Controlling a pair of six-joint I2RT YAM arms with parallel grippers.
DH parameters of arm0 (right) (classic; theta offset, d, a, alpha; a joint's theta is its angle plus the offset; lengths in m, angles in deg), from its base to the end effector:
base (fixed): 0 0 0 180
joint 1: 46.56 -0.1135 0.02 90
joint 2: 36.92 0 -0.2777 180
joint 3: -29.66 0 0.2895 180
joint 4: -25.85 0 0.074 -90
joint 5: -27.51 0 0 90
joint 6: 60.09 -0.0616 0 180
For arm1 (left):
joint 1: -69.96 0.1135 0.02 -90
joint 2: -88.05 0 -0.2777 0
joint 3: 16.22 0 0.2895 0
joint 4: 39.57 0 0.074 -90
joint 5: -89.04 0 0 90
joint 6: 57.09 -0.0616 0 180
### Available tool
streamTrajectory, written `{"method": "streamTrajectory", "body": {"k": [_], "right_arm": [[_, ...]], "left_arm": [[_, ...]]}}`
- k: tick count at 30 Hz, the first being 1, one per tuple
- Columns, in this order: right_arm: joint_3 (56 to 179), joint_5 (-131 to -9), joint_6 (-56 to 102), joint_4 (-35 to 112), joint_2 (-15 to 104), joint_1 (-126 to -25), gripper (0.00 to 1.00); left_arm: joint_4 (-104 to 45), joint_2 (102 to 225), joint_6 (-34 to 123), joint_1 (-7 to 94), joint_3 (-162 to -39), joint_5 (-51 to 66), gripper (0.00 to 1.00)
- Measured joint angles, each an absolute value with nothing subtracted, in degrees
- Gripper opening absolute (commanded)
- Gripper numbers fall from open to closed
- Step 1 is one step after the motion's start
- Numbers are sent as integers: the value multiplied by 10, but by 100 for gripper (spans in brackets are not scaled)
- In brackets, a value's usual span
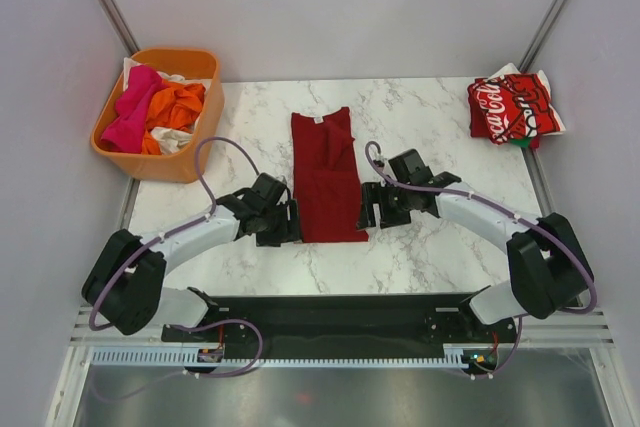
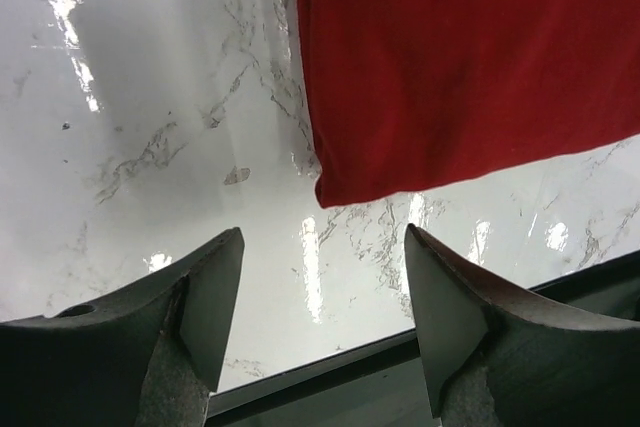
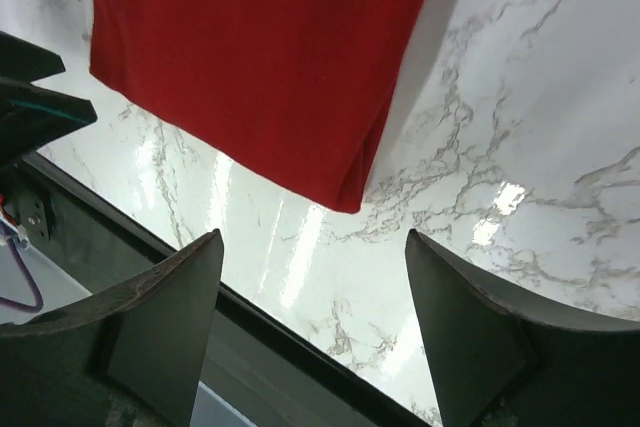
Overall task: Fold and stack the t-shirts
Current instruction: Fold the tshirt
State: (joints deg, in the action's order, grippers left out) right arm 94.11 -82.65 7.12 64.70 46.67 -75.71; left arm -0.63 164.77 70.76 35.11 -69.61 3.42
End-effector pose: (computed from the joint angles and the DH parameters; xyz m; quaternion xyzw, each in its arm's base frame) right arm 0.2799 0.1804 0.1828 -0.1007 0.9423 0.2701 0.1704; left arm 0.2312 -0.1667 0.1493 -0.0162 0.9701 -0.1718 0.1709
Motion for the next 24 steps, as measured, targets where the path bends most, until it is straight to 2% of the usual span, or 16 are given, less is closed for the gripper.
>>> {"method": "streamTrajectory", "body": {"k": [10, 15, 23, 24], "right_arm": [[819, -893, 27, 531, 480, -757, 79], [809, -926, -3, 472, 504, -756, 78], [802, -934, -13, 427, 522, -756, 63], [801, -931, -14, 425, 522, -756, 57]], "left_arm": [[-77, 1692, 724, 351, -675, 64, 69], [-94, 1693, 727, 351, -671, 71, 69], [-105, 1697, 728, 351, -669, 71, 63], [-106, 1697, 728, 351, -669, 71, 63]]}}
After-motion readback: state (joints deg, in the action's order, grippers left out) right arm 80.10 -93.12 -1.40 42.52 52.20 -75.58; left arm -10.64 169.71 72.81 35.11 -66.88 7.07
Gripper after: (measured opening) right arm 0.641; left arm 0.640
